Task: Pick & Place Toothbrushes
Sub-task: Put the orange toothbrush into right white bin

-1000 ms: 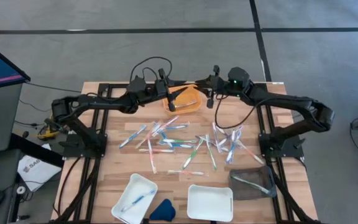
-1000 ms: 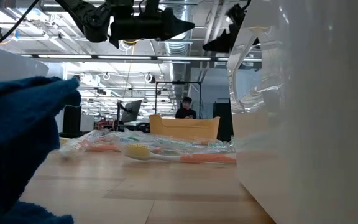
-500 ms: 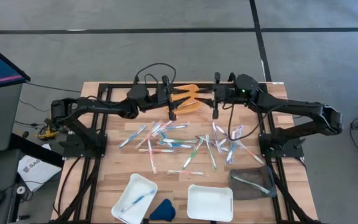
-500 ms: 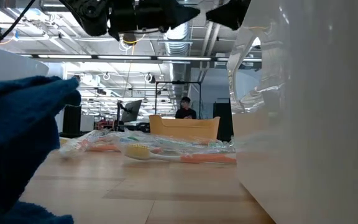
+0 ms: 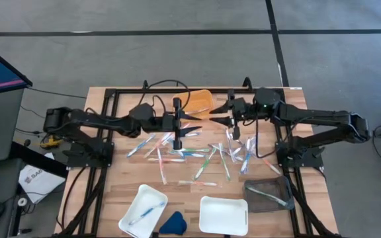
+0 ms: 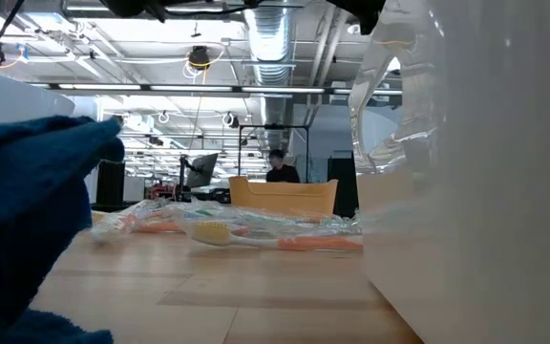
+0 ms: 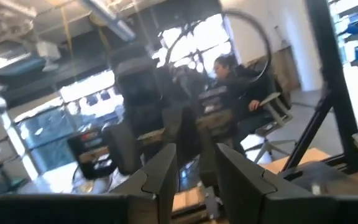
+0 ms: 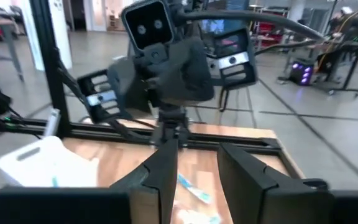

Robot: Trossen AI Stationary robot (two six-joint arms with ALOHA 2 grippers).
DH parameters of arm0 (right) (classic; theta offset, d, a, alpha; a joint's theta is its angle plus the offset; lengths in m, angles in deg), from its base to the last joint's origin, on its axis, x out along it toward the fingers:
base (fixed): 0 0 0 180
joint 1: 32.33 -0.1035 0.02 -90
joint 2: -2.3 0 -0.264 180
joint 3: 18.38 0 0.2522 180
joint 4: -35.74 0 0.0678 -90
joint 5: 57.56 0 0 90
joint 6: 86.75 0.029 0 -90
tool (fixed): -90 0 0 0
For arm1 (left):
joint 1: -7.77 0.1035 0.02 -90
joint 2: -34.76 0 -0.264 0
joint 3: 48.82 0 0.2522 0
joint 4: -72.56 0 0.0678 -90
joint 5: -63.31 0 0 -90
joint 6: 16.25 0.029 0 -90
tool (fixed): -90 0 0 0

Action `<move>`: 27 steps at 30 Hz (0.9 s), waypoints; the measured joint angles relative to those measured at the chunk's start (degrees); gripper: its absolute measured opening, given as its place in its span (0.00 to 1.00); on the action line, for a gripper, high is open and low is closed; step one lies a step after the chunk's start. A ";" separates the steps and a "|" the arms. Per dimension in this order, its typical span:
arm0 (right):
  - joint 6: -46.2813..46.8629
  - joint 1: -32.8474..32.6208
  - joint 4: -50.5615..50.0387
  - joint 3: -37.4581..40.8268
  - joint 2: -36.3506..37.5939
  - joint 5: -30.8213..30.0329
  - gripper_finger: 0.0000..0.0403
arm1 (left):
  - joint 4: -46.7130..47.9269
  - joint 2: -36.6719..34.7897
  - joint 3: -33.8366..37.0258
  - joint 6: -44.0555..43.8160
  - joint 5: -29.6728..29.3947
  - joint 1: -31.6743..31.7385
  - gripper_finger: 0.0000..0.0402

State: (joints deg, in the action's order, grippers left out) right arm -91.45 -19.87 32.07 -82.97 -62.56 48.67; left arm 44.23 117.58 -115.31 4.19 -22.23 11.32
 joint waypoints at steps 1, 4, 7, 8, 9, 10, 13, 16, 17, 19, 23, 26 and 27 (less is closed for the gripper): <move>0.92 -0.59 -0.02 0.00 -0.02 0.00 0.27 | 0.72 -0.11 0.00 -0.04 -1.71 -0.55 0.26; 3.33 -2.55 -0.02 0.00 -0.07 0.00 0.27 | 4.64 -1.08 0.00 -0.09 -7.08 -2.19 0.26; 5.17 -5.16 -0.80 0.00 -0.07 0.01 0.27 | 9.59 -3.12 0.00 -0.34 -13.06 -3.80 0.26; 5.72 -6.09 -1.18 0.00 -0.07 0.02 0.27 | 11.66 -3.98 0.00 -1.12 -14.86 -4.28 0.26; 6.34 -6.97 -1.41 0.00 -0.07 0.02 0.27 | 13.90 -4.89 0.00 -2.05 -16.36 -4.67 0.26; 6.81 -7.91 -1.68 0.00 -0.07 0.02 0.27 | 16.73 -6.07 0.00 -3.49 -17.43 -5.00 0.26; 7.36 -10.32 -4.56 0.00 -0.07 0.02 0.27 | 25.13 -9.77 -0.02 -9.41 -18.12 -5.47 0.26; 9.09 -11.94 -8.99 0.00 -0.07 0.02 0.27 | 34.27 -12.13 -0.02 -15.49 -18.15 -5.46 0.26; 10.62 -12.22 -10.78 0.00 -0.07 0.06 0.27 | 36.98 -12.30 -0.02 -17.17 -18.15 -5.46 0.26; 13.69 -12.47 -15.64 0.00 -0.07 0.06 0.27 | 42.13 -12.09 -0.02 -20.03 -18.14 -5.46 0.26; 15.29 -12.54 -25.00 0.00 -0.07 -0.17 0.27 | 46.35 -7.56 0.01 -22.81 -18.17 -5.43 0.26; 18.74 -13.02 -26.86 1.82 -0.07 -0.50 0.27 | 46.05 -2.79 0.02 -24.12 -18.16 -5.15 0.26; 20.58 -13.31 -26.79 2.70 -0.08 -1.02 0.27 | 45.62 -1.31 0.00 -24.69 -18.12 -4.86 0.26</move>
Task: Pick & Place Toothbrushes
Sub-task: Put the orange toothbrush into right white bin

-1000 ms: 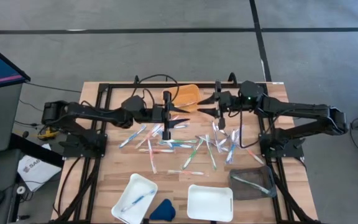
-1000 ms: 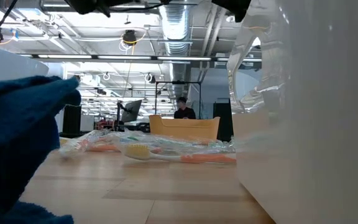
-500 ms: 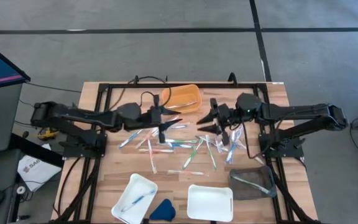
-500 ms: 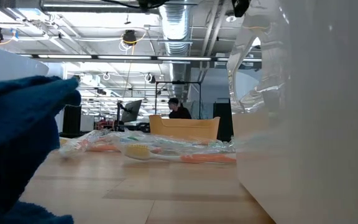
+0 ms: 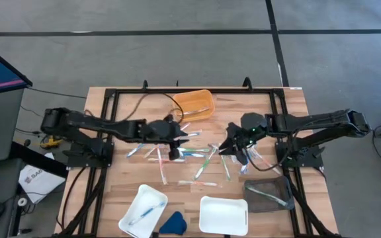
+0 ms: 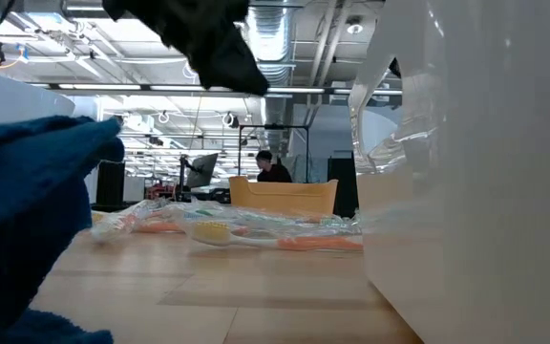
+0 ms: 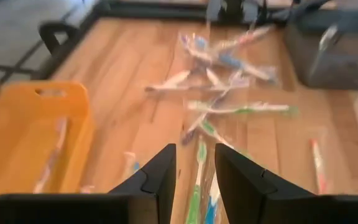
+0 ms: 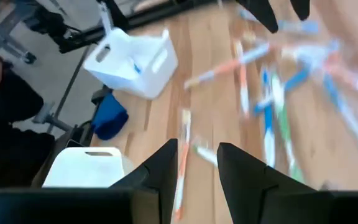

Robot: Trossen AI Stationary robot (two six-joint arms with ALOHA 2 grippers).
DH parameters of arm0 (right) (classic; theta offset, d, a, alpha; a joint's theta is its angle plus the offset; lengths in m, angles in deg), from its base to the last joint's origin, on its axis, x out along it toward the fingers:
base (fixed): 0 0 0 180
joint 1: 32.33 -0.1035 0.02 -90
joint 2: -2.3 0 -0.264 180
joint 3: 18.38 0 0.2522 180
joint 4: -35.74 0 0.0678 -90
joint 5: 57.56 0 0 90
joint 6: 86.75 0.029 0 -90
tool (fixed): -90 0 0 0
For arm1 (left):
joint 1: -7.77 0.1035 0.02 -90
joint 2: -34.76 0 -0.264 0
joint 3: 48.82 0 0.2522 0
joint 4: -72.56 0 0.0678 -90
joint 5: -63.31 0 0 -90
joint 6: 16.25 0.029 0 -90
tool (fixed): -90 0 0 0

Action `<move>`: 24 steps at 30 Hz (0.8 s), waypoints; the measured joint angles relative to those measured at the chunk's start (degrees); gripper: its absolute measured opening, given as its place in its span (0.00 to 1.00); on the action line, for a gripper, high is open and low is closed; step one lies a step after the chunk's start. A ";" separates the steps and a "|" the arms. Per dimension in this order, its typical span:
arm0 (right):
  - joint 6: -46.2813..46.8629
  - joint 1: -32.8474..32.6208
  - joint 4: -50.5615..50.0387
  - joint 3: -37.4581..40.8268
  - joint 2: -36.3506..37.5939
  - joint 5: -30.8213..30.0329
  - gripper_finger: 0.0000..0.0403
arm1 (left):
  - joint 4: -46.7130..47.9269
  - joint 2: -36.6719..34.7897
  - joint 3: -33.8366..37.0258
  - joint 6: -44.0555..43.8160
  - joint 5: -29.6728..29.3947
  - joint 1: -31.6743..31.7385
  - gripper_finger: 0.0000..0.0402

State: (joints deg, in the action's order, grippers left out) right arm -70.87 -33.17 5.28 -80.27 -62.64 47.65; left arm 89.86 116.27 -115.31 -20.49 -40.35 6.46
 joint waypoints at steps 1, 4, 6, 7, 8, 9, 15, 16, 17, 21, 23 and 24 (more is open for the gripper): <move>1.77 -0.26 -0.07 0.74 -0.03 -0.74 0.27 | 0.30 1.19 0.00 -0.65 0.02 0.17 0.26; 6.11 -0.80 0.07 2.02 -0.03 -3.90 0.27 | 0.38 3.58 0.02 -2.23 0.03 1.36 0.26; 7.58 -0.88 -0.10 2.50 -0.03 -4.97 0.27 | -0.19 4.07 0.00 -2.46 -0.02 2.60 0.26; 7.60 -0.82 -0.17 2.50 -0.05 -5.20 0.27 | 0.16 4.07 0.00 -2.46 -0.04 3.30 0.26; 7.59 -0.74 0.04 2.50 -0.03 -5.26 0.27 | -0.02 4.07 0.00 -2.47 -0.04 4.02 0.26; 7.58 -0.68 0.19 2.50 -0.03 -5.23 0.27 | 0.05 4.07 0.00 -2.48 -0.04 4.79 0.26; 7.59 -0.72 -0.03 2.50 -0.03 -5.23 0.27 | 1.32 7.54 0.40 -5.69 -0.52 9.39 0.26; 7.59 -0.76 0.01 2.50 -0.03 -5.23 0.27 | 2.04 8.66 0.44 -7.00 -0.52 10.03 0.26; 7.59 -0.84 0.04 2.50 -0.03 -5.23 0.27 | 2.54 9.75 0.46 -8.12 -0.48 10.73 0.26; 7.59 -1.04 0.16 2.50 -0.03 -5.22 0.27 | 3.62 13.45 0.46 -8.68 -0.49 12.97 0.26; 7.59 -1.02 0.27 2.50 -0.03 -5.21 0.27 | 4.03 14.46 0.40 -9.24 -0.49 13.73 0.26; 7.59 -1.02 0.46 2.50 -0.03 -5.22 0.27 | 4.18 14.85 0.29 -9.59 -0.49 14.01 0.26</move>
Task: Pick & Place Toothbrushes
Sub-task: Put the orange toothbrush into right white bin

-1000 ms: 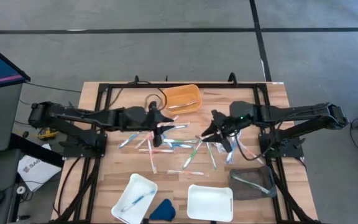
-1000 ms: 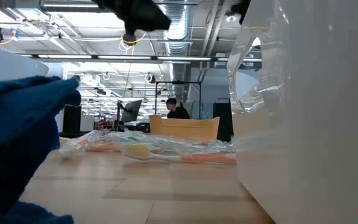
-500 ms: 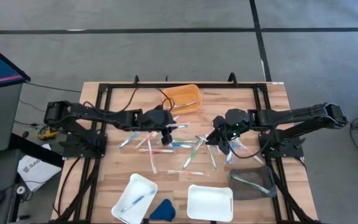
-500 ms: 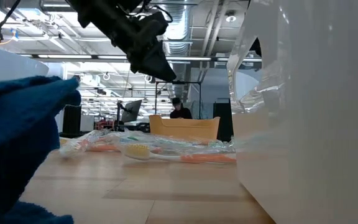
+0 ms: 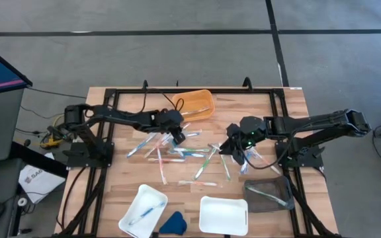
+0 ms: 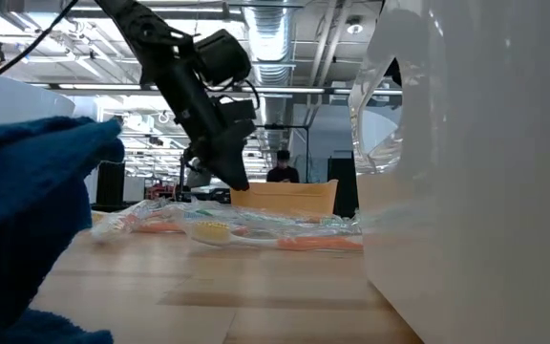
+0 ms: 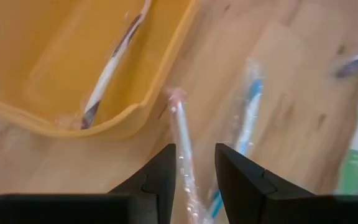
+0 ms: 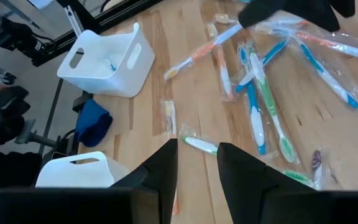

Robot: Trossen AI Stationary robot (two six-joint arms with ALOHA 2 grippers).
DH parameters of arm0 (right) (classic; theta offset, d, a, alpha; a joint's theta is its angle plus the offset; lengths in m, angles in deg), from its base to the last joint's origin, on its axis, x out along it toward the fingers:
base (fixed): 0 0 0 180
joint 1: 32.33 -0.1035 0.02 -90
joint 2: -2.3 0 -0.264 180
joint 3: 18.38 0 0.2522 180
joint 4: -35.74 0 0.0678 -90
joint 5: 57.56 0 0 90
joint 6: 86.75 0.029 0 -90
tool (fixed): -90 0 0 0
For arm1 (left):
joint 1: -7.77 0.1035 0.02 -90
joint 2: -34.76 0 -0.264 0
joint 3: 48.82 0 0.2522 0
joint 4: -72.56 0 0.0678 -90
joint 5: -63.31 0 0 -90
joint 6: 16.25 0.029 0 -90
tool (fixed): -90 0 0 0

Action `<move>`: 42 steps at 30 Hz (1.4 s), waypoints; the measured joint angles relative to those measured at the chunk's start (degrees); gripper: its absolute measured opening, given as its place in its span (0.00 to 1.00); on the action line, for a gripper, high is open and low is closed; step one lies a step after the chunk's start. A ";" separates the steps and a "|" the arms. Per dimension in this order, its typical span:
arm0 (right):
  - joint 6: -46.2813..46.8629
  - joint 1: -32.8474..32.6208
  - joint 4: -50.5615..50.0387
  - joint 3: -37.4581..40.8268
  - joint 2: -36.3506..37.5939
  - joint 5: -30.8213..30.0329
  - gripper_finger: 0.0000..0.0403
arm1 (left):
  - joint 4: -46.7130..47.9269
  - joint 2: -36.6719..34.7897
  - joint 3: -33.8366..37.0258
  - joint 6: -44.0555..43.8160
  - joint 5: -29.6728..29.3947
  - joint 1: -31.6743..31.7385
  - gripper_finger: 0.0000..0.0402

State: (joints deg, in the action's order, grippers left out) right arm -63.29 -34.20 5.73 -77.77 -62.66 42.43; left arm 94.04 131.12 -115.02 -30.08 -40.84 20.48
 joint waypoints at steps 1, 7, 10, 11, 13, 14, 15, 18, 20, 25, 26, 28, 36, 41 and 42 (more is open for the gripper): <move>0.00 0.00 0.16 0.00 0.00 0.00 0.27 | 0.13 0.15 -0.03 -0.16 -0.01 0.23 0.26; 0.00 0.00 0.13 0.00 0.00 0.01 0.27 | 0.58 0.10 -0.09 -0.49 -0.76 0.25 0.26; 0.00 -0.02 0.13 0.00 0.00 0.01 0.27 | 1.67 0.08 -0.09 -1.07 0.03 0.25 0.26; 0.00 0.00 0.13 0.00 0.00 0.01 0.27 | 2.23 0.08 -0.09 -1.58 0.03 0.25 0.26; 0.00 0.00 0.11 0.00 0.00 0.01 0.27 | 3.18 0.08 -0.09 -2.60 0.05 0.25 0.26; 0.00 0.00 0.11 0.00 0.00 0.01 0.27 | 3.60 0.08 -0.09 -3.16 0.05 0.25 0.26; 0.00 0.00 0.11 0.00 0.00 0.01 0.27 | 4.01 0.08 -0.09 -3.69 0.31 0.25 0.26; 0.00 -0.02 0.09 0.00 0.00 0.01 0.27 | 4.09 0.08 -0.09 -4.69 2.03 0.25 0.26; -0.02 0.00 0.09 0.00 0.00 0.01 0.27 | 4.14 0.08 -0.09 -4.69 2.59 0.18 0.26; -0.04 0.00 0.04 0.00 0.00 0.01 0.27 | 4.33 0.95 -0.09 -4.68 2.60 0.21 0.26; -0.04 0.00 0.04 0.00 0.00 0.03 0.27 | 4.28 1.49 -0.09 -4.68 2.62 0.30 0.26; -0.04 0.00 0.02 0.00 0.00 0.03 0.27 | 4.37 2.80 -0.09 -4.67 3.27 0.65 0.26; -0.04 0.00 0.00 0.00 0.00 0.03 0.27 | 4.68 5.81 -0.09 -4.67 6.35 3.14 0.26; -0.05 -0.01 0.02 0.00 0.00 0.05 0.27 | 4.82 5.46 -0.09 -4.84 6.70 3.19 0.26; -0.07 0.00 0.02 0.00 0.00 0.05 0.27 | 4.62 5.35 -0.09 -4.87 6.70 3.18 0.26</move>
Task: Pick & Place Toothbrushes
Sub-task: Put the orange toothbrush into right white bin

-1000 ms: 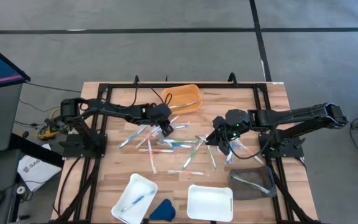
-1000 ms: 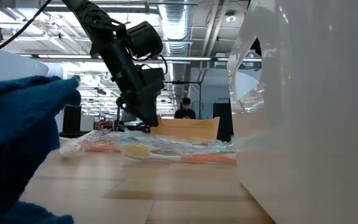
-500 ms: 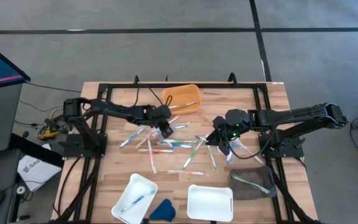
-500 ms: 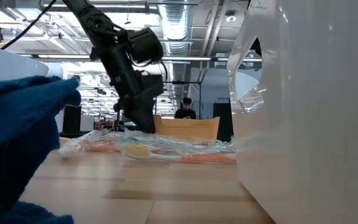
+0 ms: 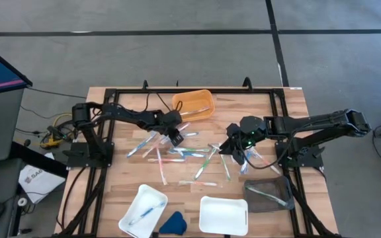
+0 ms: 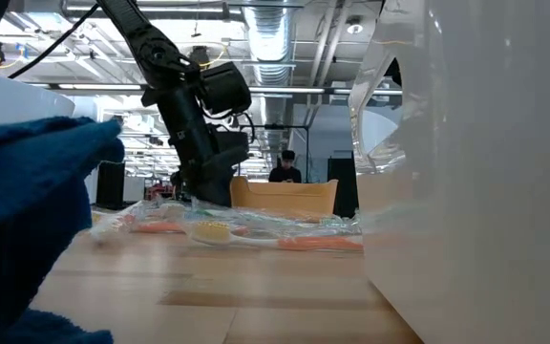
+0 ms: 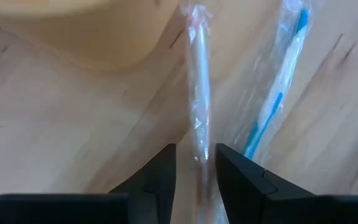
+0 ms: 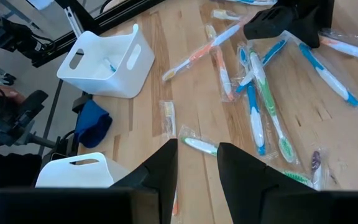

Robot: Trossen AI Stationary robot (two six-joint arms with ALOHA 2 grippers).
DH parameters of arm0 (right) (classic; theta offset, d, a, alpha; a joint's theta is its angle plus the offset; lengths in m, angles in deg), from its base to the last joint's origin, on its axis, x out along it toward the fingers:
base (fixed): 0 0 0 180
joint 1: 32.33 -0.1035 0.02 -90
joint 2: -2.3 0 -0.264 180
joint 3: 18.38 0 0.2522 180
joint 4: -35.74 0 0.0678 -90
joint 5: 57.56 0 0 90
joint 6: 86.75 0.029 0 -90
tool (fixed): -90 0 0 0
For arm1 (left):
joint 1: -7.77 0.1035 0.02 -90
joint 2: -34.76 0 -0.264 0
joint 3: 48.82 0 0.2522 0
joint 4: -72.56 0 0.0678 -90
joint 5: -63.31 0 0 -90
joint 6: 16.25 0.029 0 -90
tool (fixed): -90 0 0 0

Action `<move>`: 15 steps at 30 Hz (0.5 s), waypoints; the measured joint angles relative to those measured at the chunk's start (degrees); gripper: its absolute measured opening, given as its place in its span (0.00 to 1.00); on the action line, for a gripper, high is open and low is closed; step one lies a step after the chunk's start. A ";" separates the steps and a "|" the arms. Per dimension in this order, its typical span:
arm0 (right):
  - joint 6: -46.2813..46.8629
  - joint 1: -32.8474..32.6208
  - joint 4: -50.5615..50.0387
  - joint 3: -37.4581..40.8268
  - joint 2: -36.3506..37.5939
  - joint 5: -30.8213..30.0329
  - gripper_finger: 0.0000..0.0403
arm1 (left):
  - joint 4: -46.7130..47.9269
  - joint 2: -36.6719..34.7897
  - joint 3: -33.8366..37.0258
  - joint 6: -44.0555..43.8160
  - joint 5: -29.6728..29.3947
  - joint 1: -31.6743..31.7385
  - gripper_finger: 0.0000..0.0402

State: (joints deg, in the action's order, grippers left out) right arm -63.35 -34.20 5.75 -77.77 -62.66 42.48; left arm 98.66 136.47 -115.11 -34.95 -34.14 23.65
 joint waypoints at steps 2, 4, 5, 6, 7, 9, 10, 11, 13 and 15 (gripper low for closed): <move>0.00 -0.02 -0.01 0.00 0.00 0.00 0.27 | 0.07 0.00 0.00 0.00 0.02 -0.04 0.26; 0.00 0.00 0.00 0.00 0.00 -0.01 0.27 | 0.09 0.00 0.00 0.00 -0.01 -0.04 0.25; 0.00 -0.02 0.00 0.00 0.00 0.00 0.27 | 0.08 0.00 0.00 0.00 -0.11 -0.04 0.25; 0.00 0.00 0.00 0.00 0.00 0.00 0.27 | 0.08 0.00 0.00 0.00 -0.15 -0.04 0.24; 0.00 0.00 0.00 0.00 0.00 0.00 0.27 | 0.08 0.00 0.00 0.00 -0.18 -0.04 0.22; 0.02 0.00 0.00 0.00 0.00 0.00 0.27 | 0.06 0.00 0.00 -0.02 -0.22 -0.04 0.18; 0.00 0.00 0.00 0.00 0.00 0.00 0.27 | 0.06 0.00 0.00 -0.02 -0.22 0.02 0.15; 0.00 -0.01 0.00 0.00 0.00 0.00 0.27 | 0.05 0.00 0.00 -0.02 -0.22 0.06 0.12; 0.00 0.00 0.00 0.00 0.00 0.00 0.27 | 0.04 0.00 0.00 -0.04 -0.22 0.07 0.05; 0.01 0.00 0.00 0.00 0.00 0.00 0.27 | 0.11 -0.18 0.00 -0.04 -0.15 0.09 0.03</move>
State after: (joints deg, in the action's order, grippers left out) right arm -63.35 -34.20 5.75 -77.77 -62.66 42.48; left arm 98.78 136.29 -115.11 -34.99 -34.29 23.74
